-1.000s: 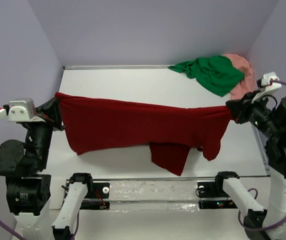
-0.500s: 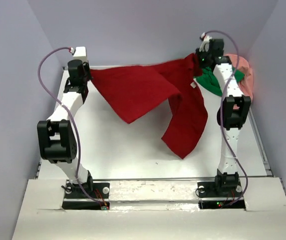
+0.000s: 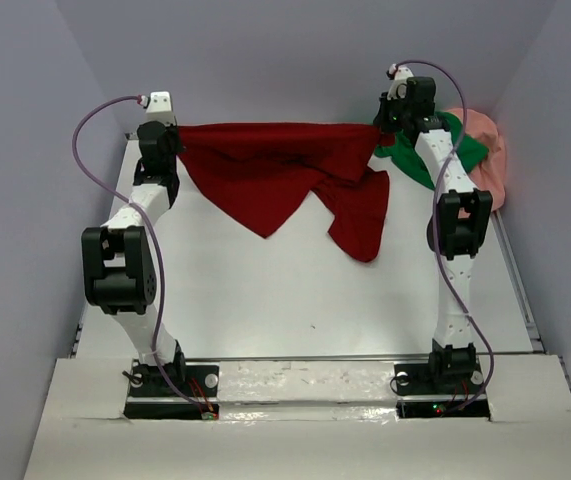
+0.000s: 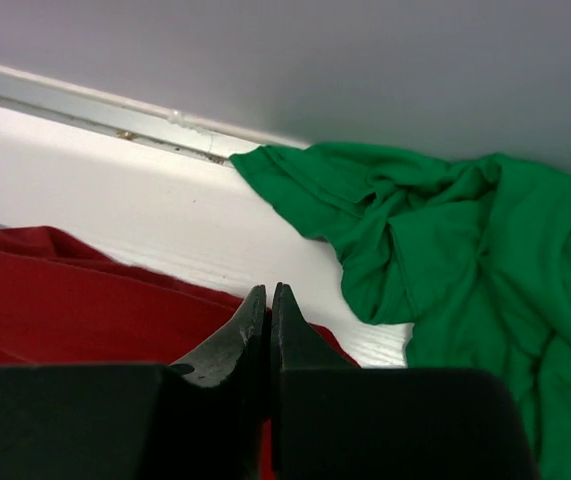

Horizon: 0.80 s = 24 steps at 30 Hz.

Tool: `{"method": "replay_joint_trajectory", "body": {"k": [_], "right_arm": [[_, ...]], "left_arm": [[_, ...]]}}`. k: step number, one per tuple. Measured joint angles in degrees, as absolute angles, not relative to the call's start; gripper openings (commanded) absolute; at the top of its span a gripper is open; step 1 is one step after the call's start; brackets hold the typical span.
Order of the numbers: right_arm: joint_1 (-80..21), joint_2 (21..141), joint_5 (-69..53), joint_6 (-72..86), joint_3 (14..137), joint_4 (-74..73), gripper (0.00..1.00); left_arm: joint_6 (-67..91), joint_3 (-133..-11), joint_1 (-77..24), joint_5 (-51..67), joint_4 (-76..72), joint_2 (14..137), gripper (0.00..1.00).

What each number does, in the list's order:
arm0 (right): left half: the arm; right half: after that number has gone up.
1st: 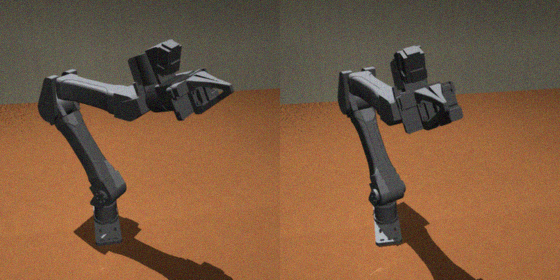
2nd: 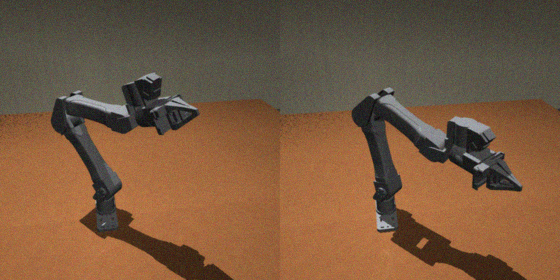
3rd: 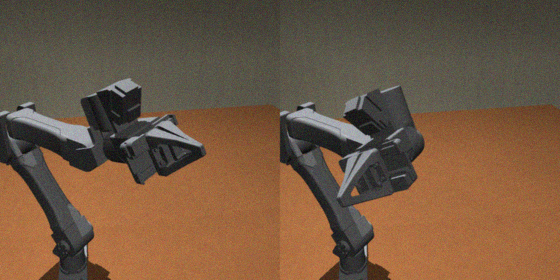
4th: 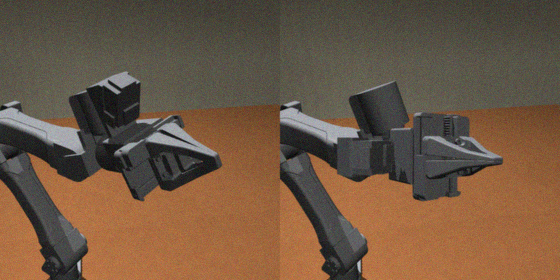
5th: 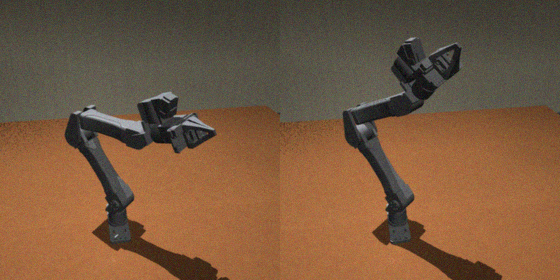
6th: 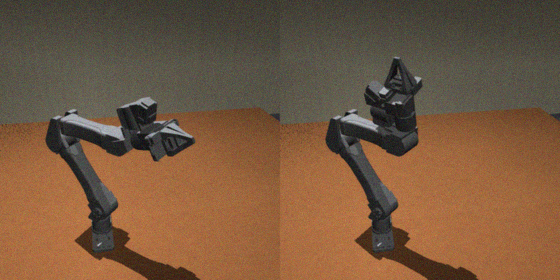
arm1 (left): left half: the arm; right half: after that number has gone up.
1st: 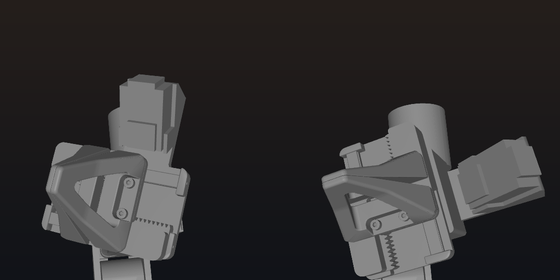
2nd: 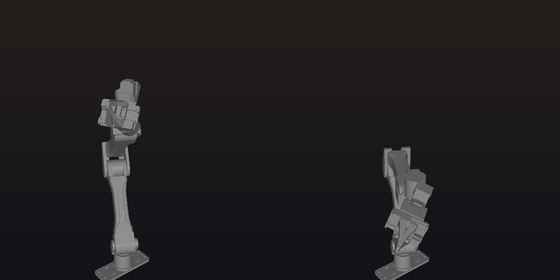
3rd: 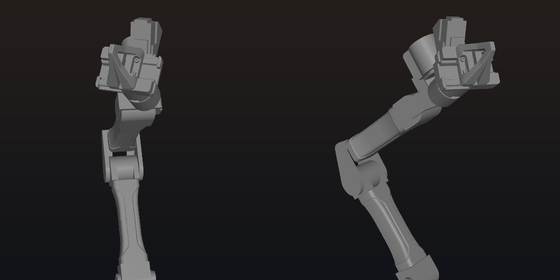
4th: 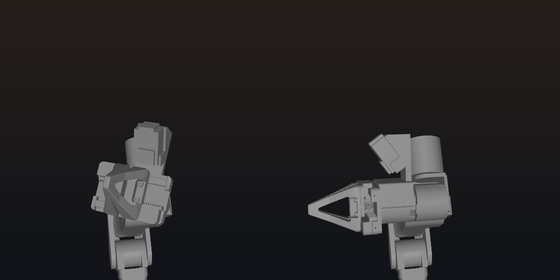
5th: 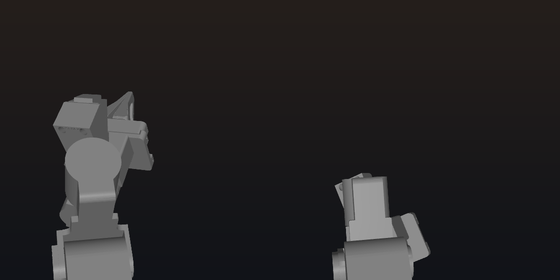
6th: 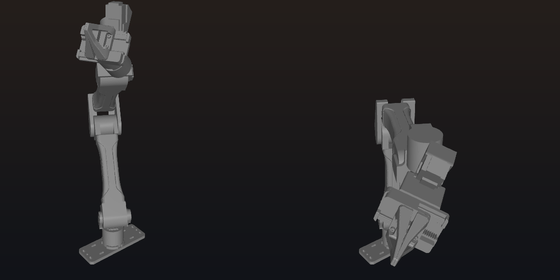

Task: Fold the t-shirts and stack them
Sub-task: Fold the tshirt

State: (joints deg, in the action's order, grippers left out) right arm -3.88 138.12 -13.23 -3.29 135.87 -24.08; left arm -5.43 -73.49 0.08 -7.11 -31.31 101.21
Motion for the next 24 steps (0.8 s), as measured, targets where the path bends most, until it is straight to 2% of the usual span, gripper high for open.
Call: {"method": "replay_joint_trajectory", "body": {"k": [7,10,13,16,21,24], "right_arm": [[-5.32,132.27,-10.26,-4.95,132.31,-22.24,0.00],[-5.65,125.34,-10.22,-4.60,132.03,-22.79,0.00],[-5.63,113.56,-10.39,-3.22,127.11,-23.44,0.00],[-5.58,97.65,-11.44,-1.87,114.19,-22.57,0.00],[-5.63,66.11,-13.39,-0.78,82.83,-25.02,0.00],[-5.63,57.54,-13.78,-0.58,75.99,-30.20,0.00]], "left_arm": [[-8.12,-73.47,-0.60,-8.73,-30.79,98.24,0.00],[-7.99,-73.87,-1.50,-10.02,-27.42,91.92,0.00],[-6.02,-76.58,-2.39,-9.87,-20.36,83.96,0.00],[-3.38,-73.25,-2.37,-7.86,-12.95,69.52,0.00],[-3.70,-61.45,-2.15,-5.58,-2.52,43.53,0.00],[-5.56,-59.70,-2.15,-4.97,6.55,31.48,0.00]]}}
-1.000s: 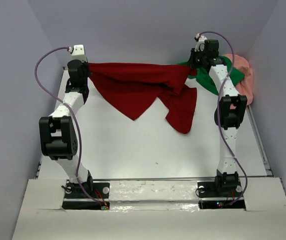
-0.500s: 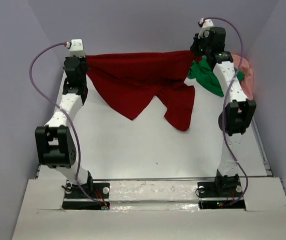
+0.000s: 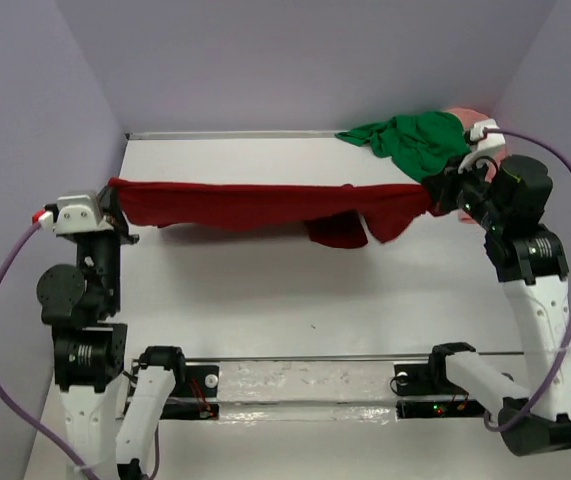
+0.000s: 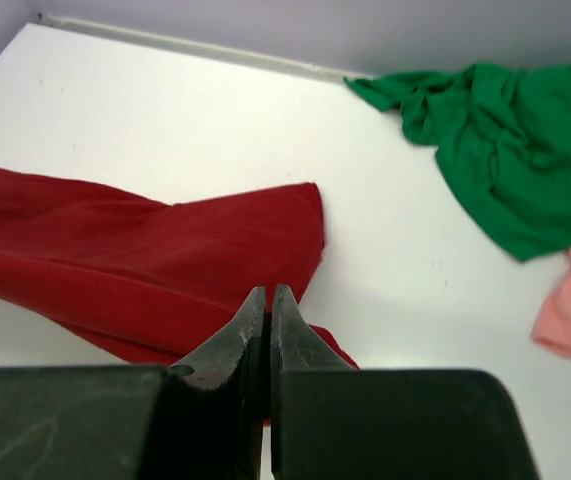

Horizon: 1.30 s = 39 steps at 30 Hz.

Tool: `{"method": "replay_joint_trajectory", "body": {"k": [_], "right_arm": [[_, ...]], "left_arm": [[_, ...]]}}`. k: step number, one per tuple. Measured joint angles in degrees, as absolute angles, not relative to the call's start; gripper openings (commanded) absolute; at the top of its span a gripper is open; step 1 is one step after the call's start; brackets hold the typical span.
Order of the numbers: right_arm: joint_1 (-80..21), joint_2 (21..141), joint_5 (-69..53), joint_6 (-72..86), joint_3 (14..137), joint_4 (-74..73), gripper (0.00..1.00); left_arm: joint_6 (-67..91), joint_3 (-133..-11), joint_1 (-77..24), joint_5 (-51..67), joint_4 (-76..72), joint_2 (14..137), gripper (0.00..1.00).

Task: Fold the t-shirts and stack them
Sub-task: Fold the tshirt

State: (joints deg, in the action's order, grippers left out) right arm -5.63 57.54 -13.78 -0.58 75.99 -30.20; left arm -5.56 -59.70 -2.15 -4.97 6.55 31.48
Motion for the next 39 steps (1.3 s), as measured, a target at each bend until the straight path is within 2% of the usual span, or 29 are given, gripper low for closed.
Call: {"method": "replay_joint_trajectory", "body": {"k": [4,10,14,17,20,24,25,26,27,29,33,37,39], "right_arm": [[-5.65,48.01,-13.93,-0.40,74.26,-39.57,0.00],[-0.32,37.89,-16.95,-0.62,81.93,-49.04,0.00],[4.62,32.69,-23.24,-0.45,83.61,-52.66,0.00],[5.67,31.70,-27.33,0.69,80.36,-53.58,0.00],[5.67,34.68,-29.10,1.96,76.51,-52.84,0.00],[5.67,49.36,-30.55,3.90,77.25,-44.95,0.00],[5.67,55.00,-30.81,4.64,78.78,-40.45,0.00],[5.54,66.43,-30.92,5.52,83.55,-36.49,0.00],[5.54,71.42,-30.87,6.11,86.96,-34.17,0.00],[3.97,92.29,-28.97,6.52,100.18,-25.89,0.00],[-0.27,119.87,-21.12,3.20,118.02,-20.67,0.00],[-4.38,135.90,-17.04,0.12,127.85,-23.55,0.00],[-5.91,138.91,-16.01,-1.04,129.95,-24.36,0.00]], "left_arm": [[-6.87,-63.00,-2.15,-4.71,19.00,24.93,0.00],[-4.97,-82.11,-1.74,-1.02,37.63,25.45,0.00],[-4.21,-91.11,0.49,1.76,42.65,25.21,0.00],[-3.40,-87.44,1.74,3.90,42.35,23.68,0.00],[-2.17,-75.72,1.98,6.55,38.52,23.75,0.00],[-1.52,-62.94,1.98,8.08,29.56,35.31,0.00],[-1.48,-61.54,1.98,7.97,22.48,43.57,0.00],[-1.50,-61.52,1.98,7.81,17.47,48.75,0.00],[-1.61,-62.04,1.96,7.49,11.07,54.68,0.00],[-1.93,-66.30,1.87,6.26,0.78,72.86,0.00],[-2.81,-73.63,1.80,3.75,-6.57,90.63,0.00],[-4.64,-77.28,1.87,0.45,-14.22,101.82,0.00],[-5.37,-77.84,1.89,-0.73,-16.75,105.41,0.00]]}}
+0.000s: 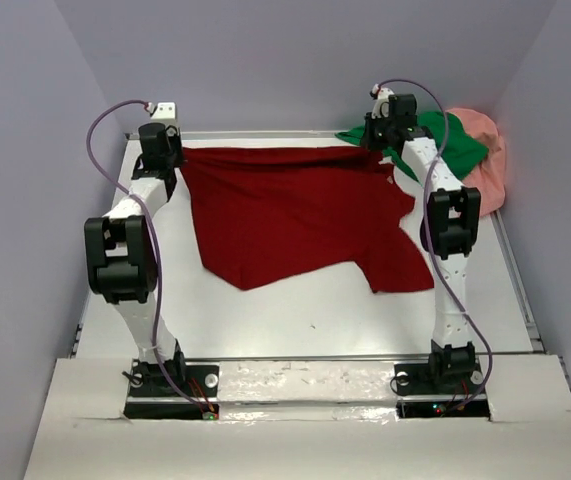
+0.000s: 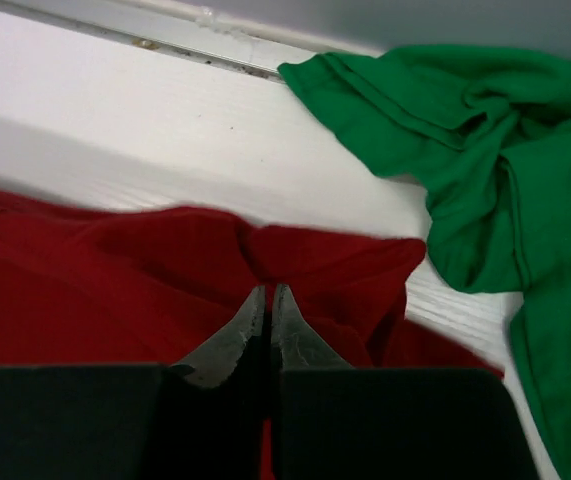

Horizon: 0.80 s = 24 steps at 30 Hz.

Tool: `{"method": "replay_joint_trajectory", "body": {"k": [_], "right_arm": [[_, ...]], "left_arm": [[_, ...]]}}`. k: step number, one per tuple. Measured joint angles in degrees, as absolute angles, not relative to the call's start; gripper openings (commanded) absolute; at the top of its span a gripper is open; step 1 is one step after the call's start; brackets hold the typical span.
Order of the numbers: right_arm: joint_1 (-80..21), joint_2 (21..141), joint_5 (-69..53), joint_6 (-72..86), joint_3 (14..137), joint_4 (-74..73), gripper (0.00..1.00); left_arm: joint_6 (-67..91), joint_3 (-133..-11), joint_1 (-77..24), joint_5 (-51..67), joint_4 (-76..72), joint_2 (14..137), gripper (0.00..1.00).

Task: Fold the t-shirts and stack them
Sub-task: Fold the tshirt

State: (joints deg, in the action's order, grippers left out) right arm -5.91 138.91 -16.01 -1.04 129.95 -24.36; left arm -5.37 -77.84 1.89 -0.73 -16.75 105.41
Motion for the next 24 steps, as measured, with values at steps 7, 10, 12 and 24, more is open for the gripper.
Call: {"method": "replay_joint_trajectory", "body": {"k": [7,10,12,24], "right_arm": [[-7.81,140.27,-13.30,-4.32,133.36,-20.80,0.00],[-7.81,140.31,-11.49,-5.78,133.36,-17.93,0.00],[-7.81,141.16,-10.74,-6.26,134.72,-17.41,0.00],[-7.81,144.03,-9.19,-8.84,134.58,-13.02,0.00]], "left_arm": [[-7.92,-79.00,1.54,-2.90,-22.24,113.30,0.00],[-8.69,-80.27,0.91,-4.84,-23.77,115.52,0.00],[-8.82,-81.34,0.27,-6.02,-24.53,116.51,0.00],[-7.66,-73.14,-4.56,-10.31,-28.53,110.76,0.00]]}}
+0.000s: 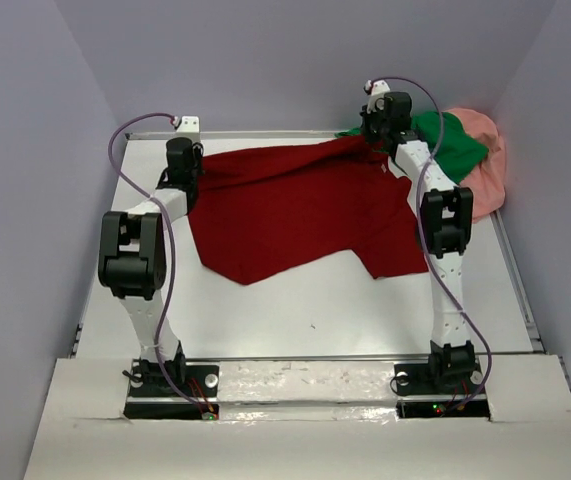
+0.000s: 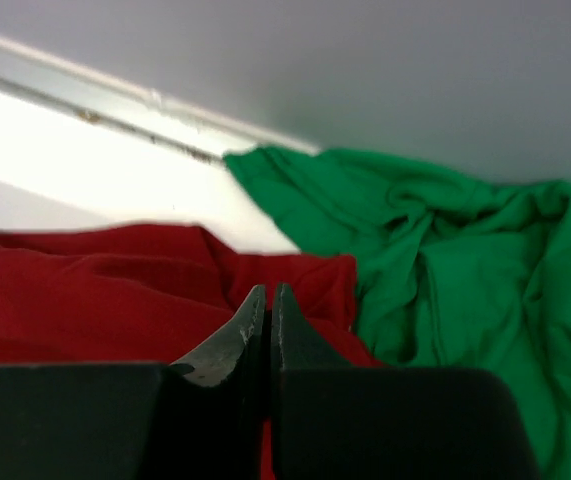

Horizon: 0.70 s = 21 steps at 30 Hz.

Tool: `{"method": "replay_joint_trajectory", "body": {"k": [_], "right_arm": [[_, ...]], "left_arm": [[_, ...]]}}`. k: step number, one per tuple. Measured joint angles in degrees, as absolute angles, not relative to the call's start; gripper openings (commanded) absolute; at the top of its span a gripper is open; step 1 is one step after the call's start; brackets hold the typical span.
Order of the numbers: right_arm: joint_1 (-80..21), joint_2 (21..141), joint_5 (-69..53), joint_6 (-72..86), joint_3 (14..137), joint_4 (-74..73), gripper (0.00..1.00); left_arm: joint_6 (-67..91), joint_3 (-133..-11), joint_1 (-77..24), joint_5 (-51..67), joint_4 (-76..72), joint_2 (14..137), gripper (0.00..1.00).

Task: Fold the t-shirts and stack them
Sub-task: Fold the tshirt

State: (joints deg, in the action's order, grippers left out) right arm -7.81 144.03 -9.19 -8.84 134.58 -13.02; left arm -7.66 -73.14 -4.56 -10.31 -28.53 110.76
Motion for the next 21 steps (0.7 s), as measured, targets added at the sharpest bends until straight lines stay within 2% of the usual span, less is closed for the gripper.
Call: {"method": "replay_joint_trajectory", "body": {"k": [12,21], "right_arm": [[-7.81,132.46,-9.89,-10.61,108.31,-10.85,0.00],[-7.81,122.58,-10.04,-11.16,105.54,-8.34,0.00]], "left_arm": [[-8.14,-54.22,-4.78,-10.83,-31.55,94.54,0.00],[-7.35,-46.26,-5.08,-8.03,-31.42,87.83,0.00]]}}
